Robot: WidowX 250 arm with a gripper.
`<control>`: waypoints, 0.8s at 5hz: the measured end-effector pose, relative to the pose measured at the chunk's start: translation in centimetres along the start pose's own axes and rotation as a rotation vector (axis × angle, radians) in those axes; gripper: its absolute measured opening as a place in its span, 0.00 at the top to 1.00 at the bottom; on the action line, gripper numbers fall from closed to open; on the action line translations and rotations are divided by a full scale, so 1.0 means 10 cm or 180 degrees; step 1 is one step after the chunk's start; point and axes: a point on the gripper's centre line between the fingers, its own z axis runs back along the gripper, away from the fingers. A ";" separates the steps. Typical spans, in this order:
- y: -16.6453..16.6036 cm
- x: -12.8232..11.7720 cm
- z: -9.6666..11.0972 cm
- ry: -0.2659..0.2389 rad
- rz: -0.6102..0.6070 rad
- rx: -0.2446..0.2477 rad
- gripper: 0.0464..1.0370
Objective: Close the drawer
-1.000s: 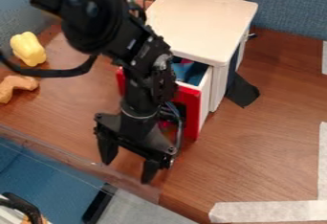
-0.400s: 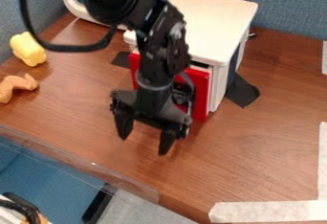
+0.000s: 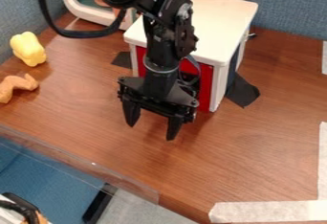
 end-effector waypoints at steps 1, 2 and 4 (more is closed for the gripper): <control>0.04 -0.05 0.07 -0.0018 0.0006 0.0003 0.04; 0.11 -0.32 0.38 -0.0068 -0.0027 -0.0064 0.04; 0.36 -0.72 0.94 -0.0178 -0.0067 -0.0229 0.04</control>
